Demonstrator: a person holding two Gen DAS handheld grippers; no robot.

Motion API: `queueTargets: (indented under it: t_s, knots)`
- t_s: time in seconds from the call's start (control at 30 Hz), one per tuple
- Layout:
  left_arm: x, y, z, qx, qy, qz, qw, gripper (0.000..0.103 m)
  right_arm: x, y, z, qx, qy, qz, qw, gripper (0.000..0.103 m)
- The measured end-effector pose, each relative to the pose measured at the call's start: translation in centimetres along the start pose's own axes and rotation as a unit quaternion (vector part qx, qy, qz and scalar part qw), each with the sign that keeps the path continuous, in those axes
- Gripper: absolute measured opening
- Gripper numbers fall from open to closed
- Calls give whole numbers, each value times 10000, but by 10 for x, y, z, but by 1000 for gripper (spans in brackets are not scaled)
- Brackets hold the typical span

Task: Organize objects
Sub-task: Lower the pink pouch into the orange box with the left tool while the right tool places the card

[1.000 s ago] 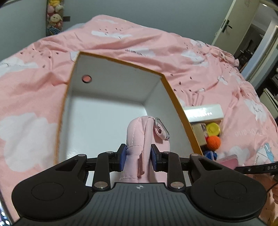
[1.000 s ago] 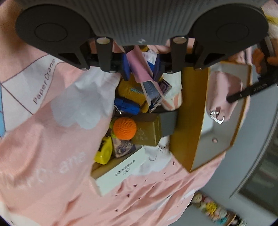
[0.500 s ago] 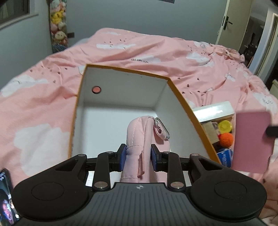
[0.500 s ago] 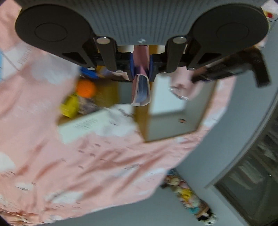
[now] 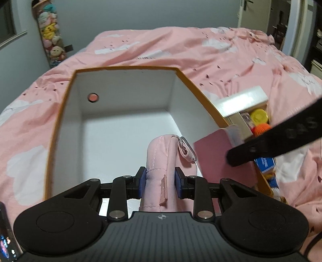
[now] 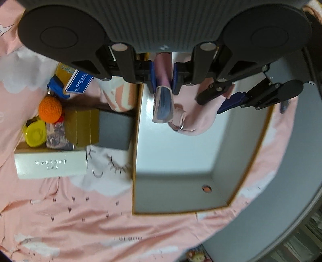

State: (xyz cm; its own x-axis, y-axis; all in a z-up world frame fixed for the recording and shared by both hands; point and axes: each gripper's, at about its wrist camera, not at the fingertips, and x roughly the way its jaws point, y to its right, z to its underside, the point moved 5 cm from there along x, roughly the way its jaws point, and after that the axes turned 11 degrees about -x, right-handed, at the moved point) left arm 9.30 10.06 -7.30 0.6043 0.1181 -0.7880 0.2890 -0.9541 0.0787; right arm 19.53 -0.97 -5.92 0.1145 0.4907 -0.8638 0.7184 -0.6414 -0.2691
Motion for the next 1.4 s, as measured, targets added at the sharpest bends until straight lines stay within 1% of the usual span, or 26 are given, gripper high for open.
queueTargets:
  t_s: [0.13, 0.23, 0.33, 0.43, 0.53, 0.63, 0.7, 0.77, 0.8, 0.83, 0.87, 0.93, 1.0, 1.03, 1.07, 1.13, 1.17, 1.23, 1.3, 1.4]
  knots:
    - [6, 3, 6, 172, -26, -12, 9998, 33, 18, 1, 1, 121, -319, 120, 9993, 18]
    - [9, 5, 10, 196, -86, 71, 9997, 34, 26, -1, 2, 202, -474, 62, 9987, 18]
    - [9, 4, 10, 32, -165, 331, 9993, 36, 31, -4, 2, 241, -511, 32, 9984, 19]
    - [9, -2, 10, -324, -304, 731, 9963, 38, 36, -1, -1, 297, -509, 8, 9983, 19]
    - [11, -9, 9, -791, -547, 1222, 9878, 39, 39, -1, 1, 287, -541, -95, 9981, 20]
    - [12, -15, 5, -1156, -674, 1579, 9783, 39, 41, -2, 1, 167, -486, -43, 9987, 20]
    - [13, -20, 4, -1440, -824, 1900, 9677, 39, 38, -2, 2, 90, -399, -11, 9992, 18]
    - [15, -22, 4, -1681, -996, 2170, 9564, 39, 30, -2, 1, -21, -240, 83, 9997, 22]
    - [17, -22, 5, -1767, -1075, 2275, 9516, 39, 24, -1, 1, -93, -124, 154, 9998, 27]
    - [18, -21, 6, -1829, -1133, 2346, 9480, 39, 18, -1, 0, -158, 1, 197, 9997, 26]
    - [20, -20, 7, -1856, -1166, 2376, 9463, 39, 11, 0, 1, -218, 120, 211, 9995, 26]
    - [21, -17, 7, -1870, -1193, 2368, 9459, 39, -1, 4, 2, -247, 328, 219, 9989, 27]
    - [22, -15, 6, -1922, -1262, 2365, 9440, 38, -11, 9, 3, -278, 521, 383, 9975, 27]
    - [22, -13, 5, -1893, -1281, 2303, 9459, 37, -15, 11, 5, -287, 602, 460, 9967, 27]
    - [22, -10, 3, -1792, -1294, 2181, 9506, 30, -18, 16, 7, -254, 660, 520, 9961, 27]
    - [18, 1, 2, -1290, -1186, 1750, 9688, 26, -22, 23, 12, -134, 705, 539, 9960, 27]
    - [15, 7, 3, -1064, -1149, 1607, 9745, 25, -23, 28, 15, -53, 718, 523, 9960, 27]
    - [13, 19, 5, -645, -1078, 1355, 9828, 24, -23, 36, 21, 129, 721, 485, 9961, 28]
    - [17, 28, 8, -435, -1092, 1206, 9857, 24, -22, 43, 27, 294, 734, 429, 9959, 28]
    - [27, 33, 15, -416, -1234, 1221, 9839, 24, -22, 54, 37, 536, 783, 373, 9948, 28]
